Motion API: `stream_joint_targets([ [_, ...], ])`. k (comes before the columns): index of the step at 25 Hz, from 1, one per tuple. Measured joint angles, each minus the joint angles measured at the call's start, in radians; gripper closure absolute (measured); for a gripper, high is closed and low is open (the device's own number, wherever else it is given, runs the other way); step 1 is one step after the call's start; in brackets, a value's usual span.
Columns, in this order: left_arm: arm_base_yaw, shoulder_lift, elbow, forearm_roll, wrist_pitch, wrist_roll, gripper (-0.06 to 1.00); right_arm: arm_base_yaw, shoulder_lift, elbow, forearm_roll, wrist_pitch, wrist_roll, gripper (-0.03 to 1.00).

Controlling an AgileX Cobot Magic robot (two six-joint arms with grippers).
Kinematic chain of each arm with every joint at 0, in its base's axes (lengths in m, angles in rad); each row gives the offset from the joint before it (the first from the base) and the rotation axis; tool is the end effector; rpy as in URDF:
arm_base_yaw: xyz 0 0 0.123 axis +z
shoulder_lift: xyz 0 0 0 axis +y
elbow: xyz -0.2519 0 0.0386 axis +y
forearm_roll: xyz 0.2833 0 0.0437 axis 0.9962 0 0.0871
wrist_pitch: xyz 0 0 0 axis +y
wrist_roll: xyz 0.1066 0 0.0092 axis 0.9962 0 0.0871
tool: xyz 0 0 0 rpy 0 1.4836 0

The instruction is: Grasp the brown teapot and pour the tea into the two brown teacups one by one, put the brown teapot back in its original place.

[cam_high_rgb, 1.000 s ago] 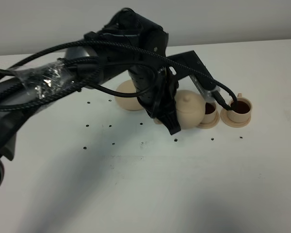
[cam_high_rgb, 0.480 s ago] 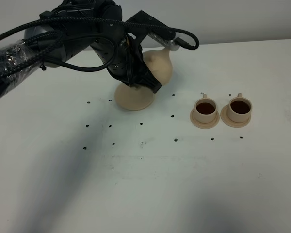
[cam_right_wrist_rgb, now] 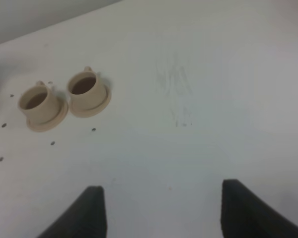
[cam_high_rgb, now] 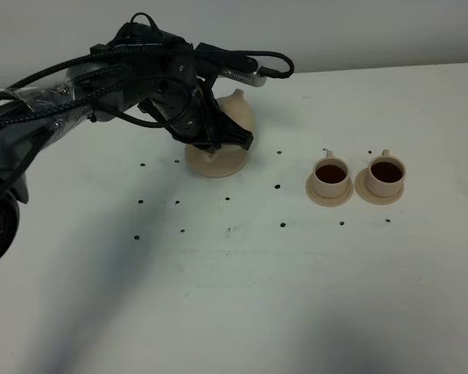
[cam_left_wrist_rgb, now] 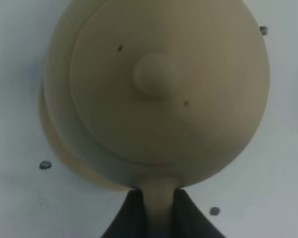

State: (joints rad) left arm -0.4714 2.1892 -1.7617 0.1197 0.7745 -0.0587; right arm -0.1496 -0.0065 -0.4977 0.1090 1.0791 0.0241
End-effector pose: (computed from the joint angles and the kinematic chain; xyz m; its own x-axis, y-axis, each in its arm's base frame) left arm 0.4501 -0.2194 0.1326 -0.7868 0.4313 -0.4414 0.4410 0.8933 0.0868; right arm 0.0697 -0.0001 0.2853 -0.4550 0.1447 -0.8787 0.0992 0.9888 0.1115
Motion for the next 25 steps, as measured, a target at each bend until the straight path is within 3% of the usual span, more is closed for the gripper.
stream_joint_targets([
  [25, 0.018, 0.063, 0.005, 0.035, -0.002, -0.018, 0.83, 0.0, 0.0, 0.0, 0.0, 0.0, 0.0, 0.48],
])
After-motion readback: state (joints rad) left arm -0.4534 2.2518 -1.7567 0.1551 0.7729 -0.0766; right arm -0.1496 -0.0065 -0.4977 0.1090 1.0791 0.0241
